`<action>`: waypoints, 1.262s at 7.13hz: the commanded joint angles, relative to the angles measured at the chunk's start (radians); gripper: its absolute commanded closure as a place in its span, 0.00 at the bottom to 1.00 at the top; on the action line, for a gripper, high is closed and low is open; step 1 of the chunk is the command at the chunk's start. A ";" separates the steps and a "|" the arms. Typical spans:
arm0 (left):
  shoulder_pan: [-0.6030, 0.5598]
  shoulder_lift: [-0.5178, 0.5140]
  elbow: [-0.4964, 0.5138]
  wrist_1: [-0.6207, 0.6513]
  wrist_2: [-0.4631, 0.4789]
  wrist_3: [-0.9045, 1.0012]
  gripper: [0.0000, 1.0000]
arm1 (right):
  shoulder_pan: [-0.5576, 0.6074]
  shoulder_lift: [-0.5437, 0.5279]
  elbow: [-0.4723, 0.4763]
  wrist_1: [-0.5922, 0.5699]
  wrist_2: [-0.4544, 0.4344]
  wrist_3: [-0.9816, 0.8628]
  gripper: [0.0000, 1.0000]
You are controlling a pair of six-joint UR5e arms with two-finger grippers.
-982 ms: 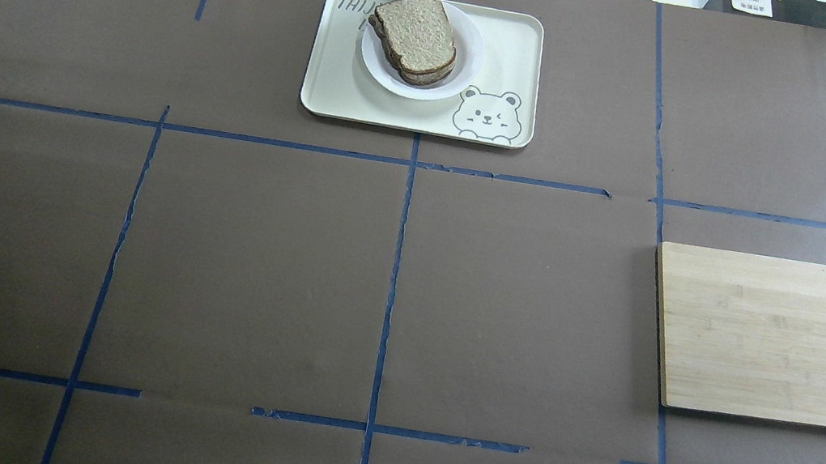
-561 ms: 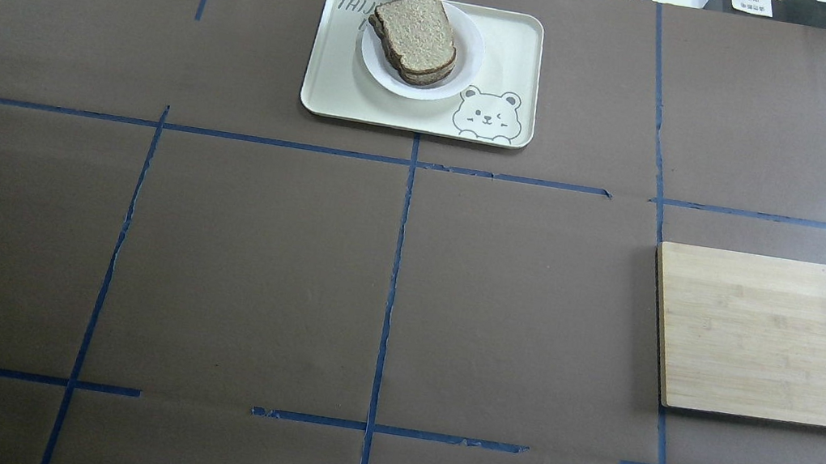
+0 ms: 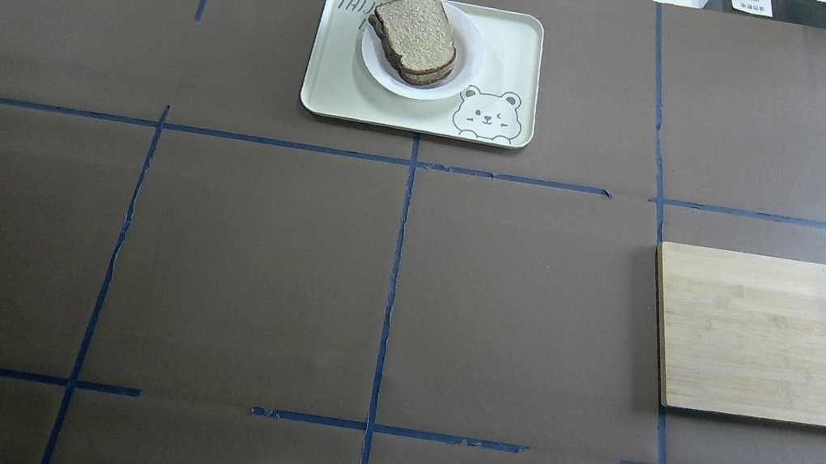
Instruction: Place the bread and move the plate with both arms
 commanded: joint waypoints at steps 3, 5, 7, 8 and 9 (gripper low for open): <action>-0.051 0.028 -0.005 -0.008 -0.003 -0.004 0.00 | 0.033 0.003 0.020 0.005 -0.020 0.000 0.00; -0.064 0.029 0.006 -0.007 -0.005 -0.001 0.00 | 0.038 -0.003 0.028 0.003 -0.054 0.000 0.00; -0.084 0.045 -0.020 -0.008 0.001 0.001 0.00 | 0.038 -0.011 0.030 0.003 -0.057 0.001 0.00; -0.078 0.054 0.000 -0.008 0.043 0.002 0.00 | 0.035 -0.012 0.028 0.002 -0.057 0.000 0.00; -0.078 0.055 0.012 -0.010 0.043 0.001 0.00 | 0.015 -0.014 0.028 0.002 -0.075 -0.008 0.00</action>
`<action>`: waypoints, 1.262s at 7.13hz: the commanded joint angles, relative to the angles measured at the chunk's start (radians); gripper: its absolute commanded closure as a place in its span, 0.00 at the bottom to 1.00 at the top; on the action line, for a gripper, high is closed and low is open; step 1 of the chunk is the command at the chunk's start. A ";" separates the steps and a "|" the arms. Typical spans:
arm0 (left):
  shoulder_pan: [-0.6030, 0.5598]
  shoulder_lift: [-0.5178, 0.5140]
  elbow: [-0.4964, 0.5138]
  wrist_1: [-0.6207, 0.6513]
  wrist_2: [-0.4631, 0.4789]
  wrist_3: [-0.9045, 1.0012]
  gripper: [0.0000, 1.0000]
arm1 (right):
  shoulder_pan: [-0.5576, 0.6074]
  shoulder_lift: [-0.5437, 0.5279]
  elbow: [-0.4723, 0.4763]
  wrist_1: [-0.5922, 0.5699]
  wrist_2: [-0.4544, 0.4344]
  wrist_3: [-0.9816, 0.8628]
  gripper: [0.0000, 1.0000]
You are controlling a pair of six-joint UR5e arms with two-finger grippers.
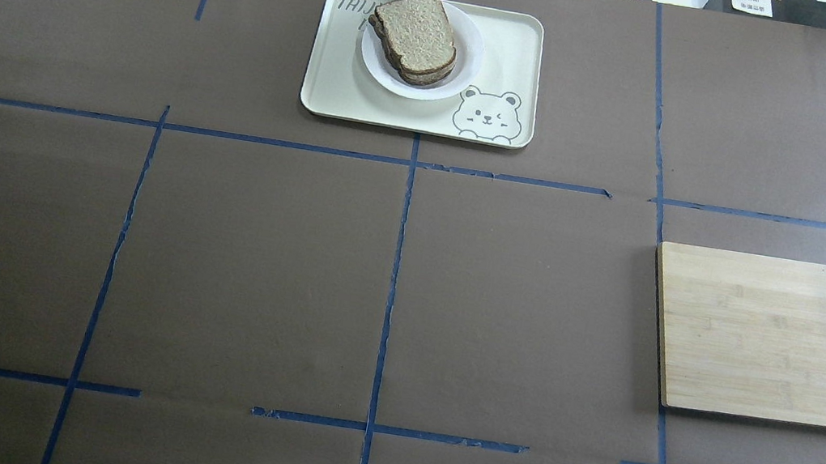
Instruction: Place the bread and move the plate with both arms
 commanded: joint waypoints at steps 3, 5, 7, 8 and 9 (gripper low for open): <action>0.001 -0.002 -0.011 0.002 0.011 -0.002 0.00 | -0.038 -0.002 0.004 0.001 -0.008 -0.006 0.00; 0.006 -0.010 0.010 -0.003 0.010 -0.002 0.00 | -0.038 0.005 -0.013 0.002 -0.007 -0.003 0.00; 0.006 -0.017 0.012 -0.004 0.014 -0.002 0.00 | -0.038 0.005 -0.011 0.001 0.014 -0.002 0.00; 0.006 -0.019 0.012 -0.003 0.015 -0.002 0.00 | -0.038 0.005 -0.011 -0.002 0.053 -0.003 0.00; 0.006 -0.019 0.012 -0.003 0.015 -0.002 0.00 | -0.038 -0.001 -0.011 0.001 0.053 0.001 0.00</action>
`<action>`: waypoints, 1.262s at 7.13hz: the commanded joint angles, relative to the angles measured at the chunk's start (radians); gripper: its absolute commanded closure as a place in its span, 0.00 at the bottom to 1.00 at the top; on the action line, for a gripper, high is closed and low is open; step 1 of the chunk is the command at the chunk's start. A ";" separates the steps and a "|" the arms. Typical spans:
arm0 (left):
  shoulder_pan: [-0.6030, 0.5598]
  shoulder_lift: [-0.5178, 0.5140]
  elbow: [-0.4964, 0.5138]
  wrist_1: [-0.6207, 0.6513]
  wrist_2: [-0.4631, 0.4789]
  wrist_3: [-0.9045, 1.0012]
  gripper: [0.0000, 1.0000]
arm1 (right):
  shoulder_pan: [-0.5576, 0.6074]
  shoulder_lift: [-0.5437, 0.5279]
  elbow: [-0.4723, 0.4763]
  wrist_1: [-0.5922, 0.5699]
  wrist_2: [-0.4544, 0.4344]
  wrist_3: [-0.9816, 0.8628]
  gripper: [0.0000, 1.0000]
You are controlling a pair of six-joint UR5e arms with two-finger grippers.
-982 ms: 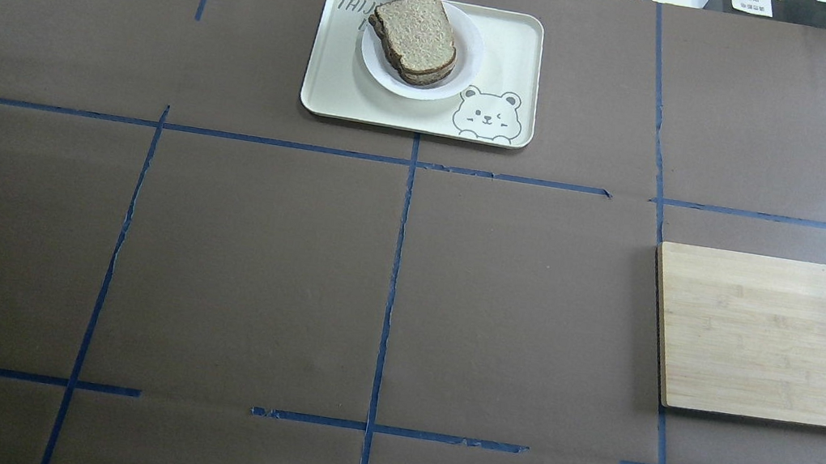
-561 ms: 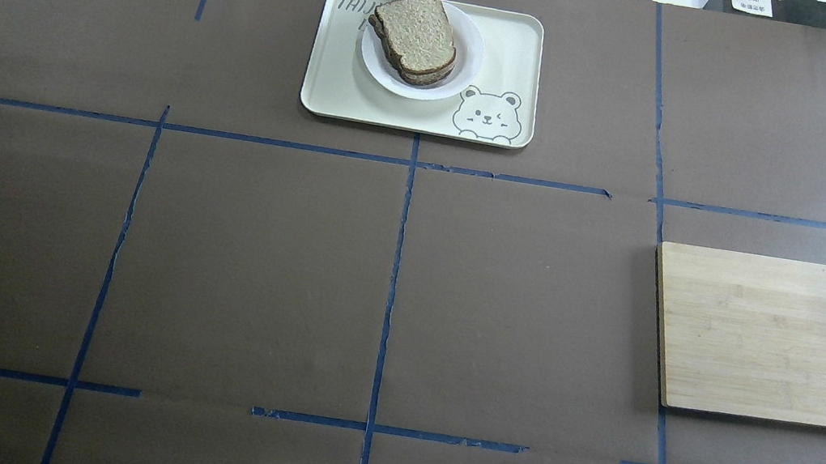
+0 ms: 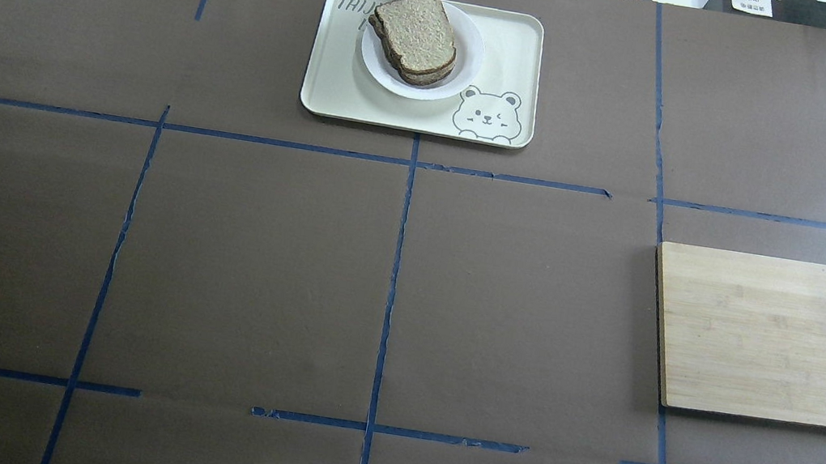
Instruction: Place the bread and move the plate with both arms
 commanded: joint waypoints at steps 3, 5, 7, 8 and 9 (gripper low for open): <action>0.000 0.003 0.017 0.003 0.004 0.000 0.00 | 0.000 -0.005 0.001 0.004 0.012 0.012 0.00; 0.000 0.000 0.059 -0.001 0.001 0.000 0.00 | 0.000 -0.005 0.001 0.004 0.010 0.012 0.00; 0.002 0.000 0.054 0.000 -0.001 -0.003 0.00 | 0.000 -0.006 0.001 0.004 0.009 0.012 0.00; 0.002 0.000 0.054 0.000 -0.001 -0.003 0.00 | 0.000 -0.006 0.001 0.004 0.009 0.012 0.00; 0.002 0.000 0.060 -0.001 0.001 -0.002 0.00 | 0.000 -0.008 0.000 0.004 0.009 0.012 0.00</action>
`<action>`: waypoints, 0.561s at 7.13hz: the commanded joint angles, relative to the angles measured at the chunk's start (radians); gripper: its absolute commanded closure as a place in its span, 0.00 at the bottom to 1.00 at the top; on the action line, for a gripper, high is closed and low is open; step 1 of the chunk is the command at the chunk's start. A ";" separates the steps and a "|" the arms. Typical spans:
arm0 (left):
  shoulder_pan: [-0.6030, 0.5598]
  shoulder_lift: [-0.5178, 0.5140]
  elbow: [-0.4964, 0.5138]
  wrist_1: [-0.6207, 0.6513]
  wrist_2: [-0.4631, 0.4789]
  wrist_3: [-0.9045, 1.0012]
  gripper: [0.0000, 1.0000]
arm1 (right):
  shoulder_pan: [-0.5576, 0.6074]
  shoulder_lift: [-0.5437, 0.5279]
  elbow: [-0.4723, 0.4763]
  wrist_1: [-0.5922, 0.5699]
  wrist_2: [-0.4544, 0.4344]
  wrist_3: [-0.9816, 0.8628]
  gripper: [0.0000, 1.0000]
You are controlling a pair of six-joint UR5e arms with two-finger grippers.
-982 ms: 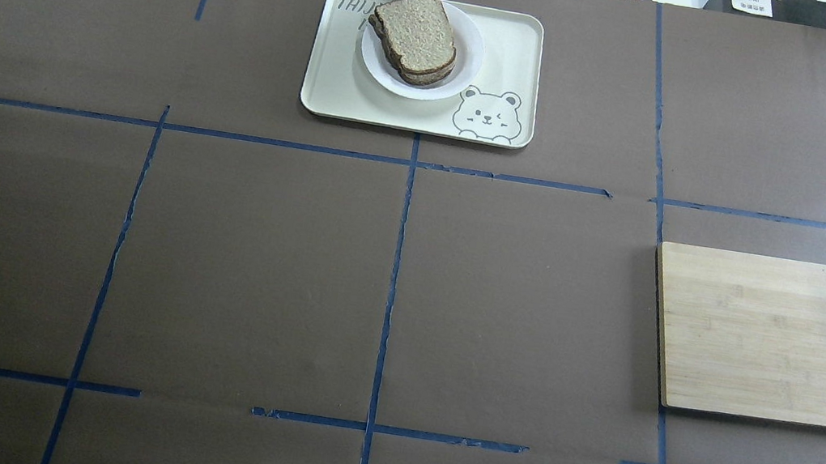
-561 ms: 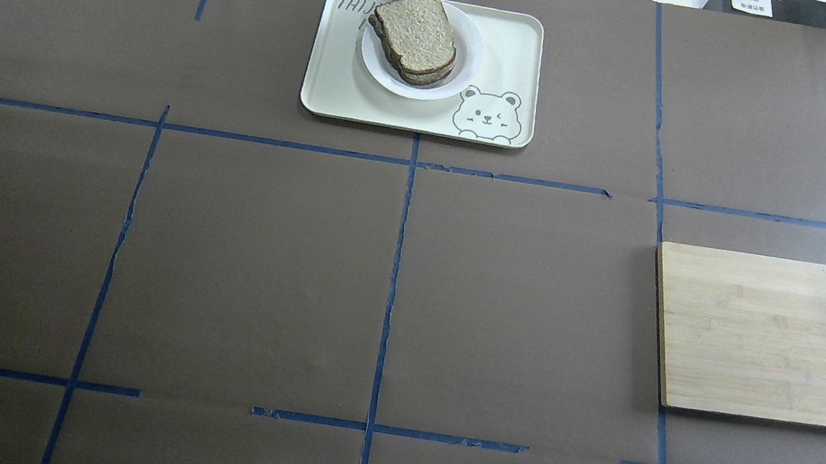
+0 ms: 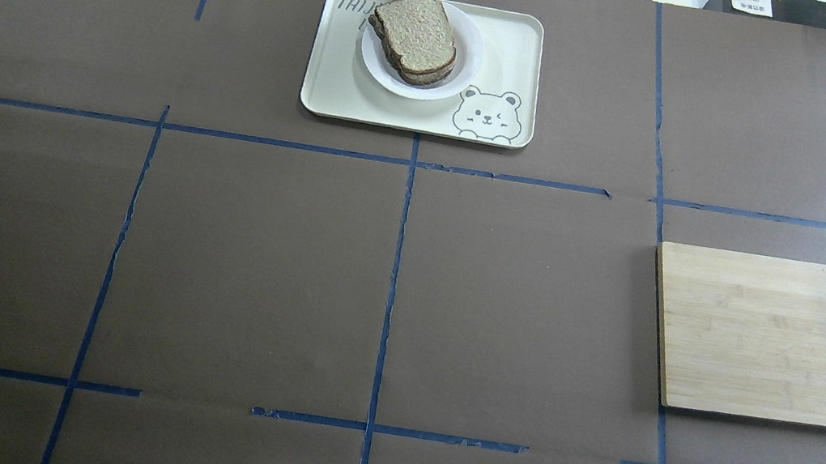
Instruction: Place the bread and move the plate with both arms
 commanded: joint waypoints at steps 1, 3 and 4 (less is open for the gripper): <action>0.000 -0.002 0.003 -0.001 -0.001 -0.001 0.00 | 0.000 -0.003 0.000 0.000 0.001 0.000 0.00; 0.006 -0.002 0.001 -0.001 -0.002 0.001 0.00 | 0.000 -0.007 -0.036 0.003 -0.005 -0.006 0.00; 0.008 -0.002 0.001 -0.016 -0.002 0.001 0.00 | 0.000 -0.006 -0.038 0.006 -0.009 -0.006 0.00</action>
